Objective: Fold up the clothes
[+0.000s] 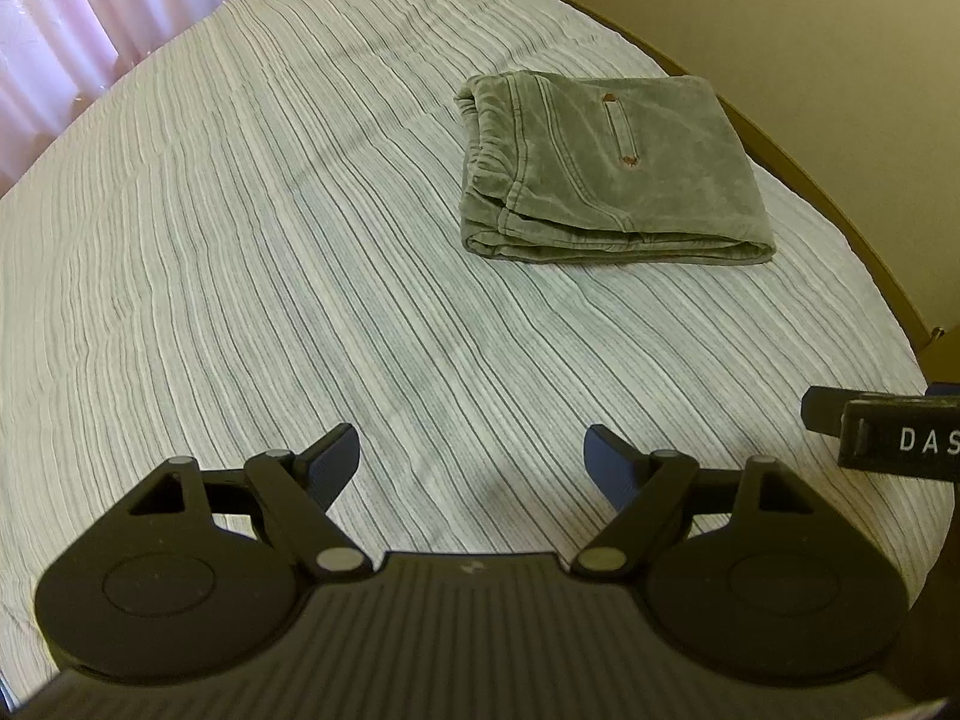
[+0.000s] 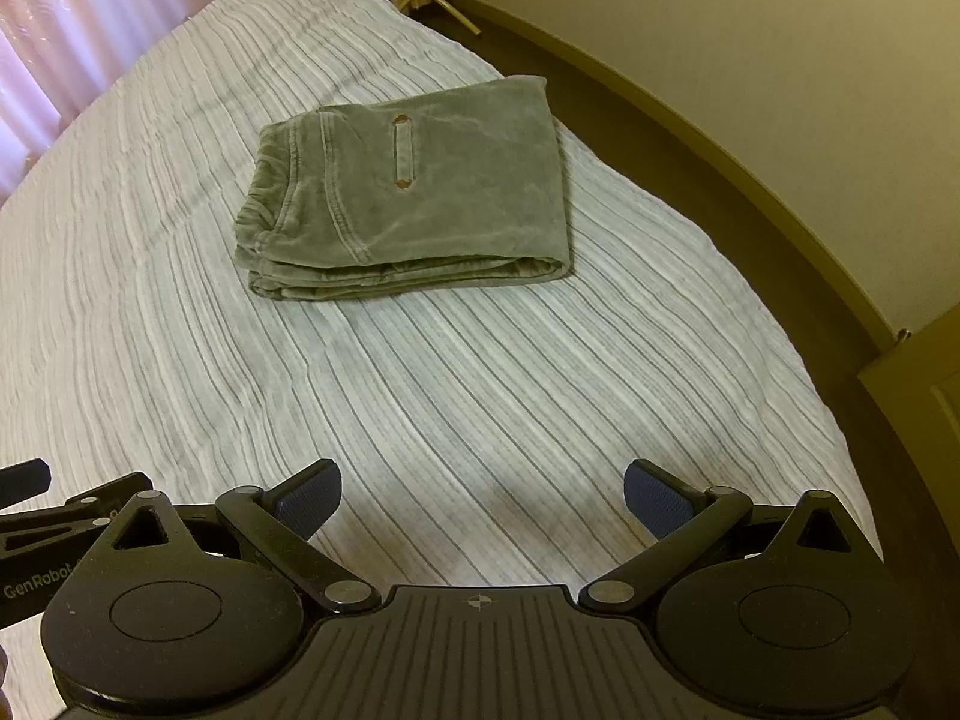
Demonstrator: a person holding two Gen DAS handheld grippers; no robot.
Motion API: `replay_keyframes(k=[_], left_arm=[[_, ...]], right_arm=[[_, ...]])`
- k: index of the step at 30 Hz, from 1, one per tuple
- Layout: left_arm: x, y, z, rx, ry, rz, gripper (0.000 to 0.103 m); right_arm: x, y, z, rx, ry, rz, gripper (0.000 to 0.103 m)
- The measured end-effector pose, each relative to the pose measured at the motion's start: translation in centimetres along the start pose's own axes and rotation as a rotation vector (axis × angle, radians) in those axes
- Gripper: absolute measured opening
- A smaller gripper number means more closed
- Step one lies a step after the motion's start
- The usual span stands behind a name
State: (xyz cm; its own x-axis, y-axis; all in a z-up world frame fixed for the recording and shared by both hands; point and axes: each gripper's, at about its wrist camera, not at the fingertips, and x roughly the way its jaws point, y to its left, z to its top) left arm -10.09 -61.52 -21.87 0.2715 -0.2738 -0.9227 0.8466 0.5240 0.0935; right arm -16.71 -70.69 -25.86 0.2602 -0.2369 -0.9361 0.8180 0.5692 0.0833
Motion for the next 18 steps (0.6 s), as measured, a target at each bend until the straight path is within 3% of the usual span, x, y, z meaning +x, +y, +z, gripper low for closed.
replay_keyframes(k=[18], left_arm=[[1.4, -0.9, 1.0, -0.009, 0.015, 0.003, 0.08]], right_arm=[[1.2, -1.1, 1.2, -0.001, 0.014, -0.004, 0.103]])
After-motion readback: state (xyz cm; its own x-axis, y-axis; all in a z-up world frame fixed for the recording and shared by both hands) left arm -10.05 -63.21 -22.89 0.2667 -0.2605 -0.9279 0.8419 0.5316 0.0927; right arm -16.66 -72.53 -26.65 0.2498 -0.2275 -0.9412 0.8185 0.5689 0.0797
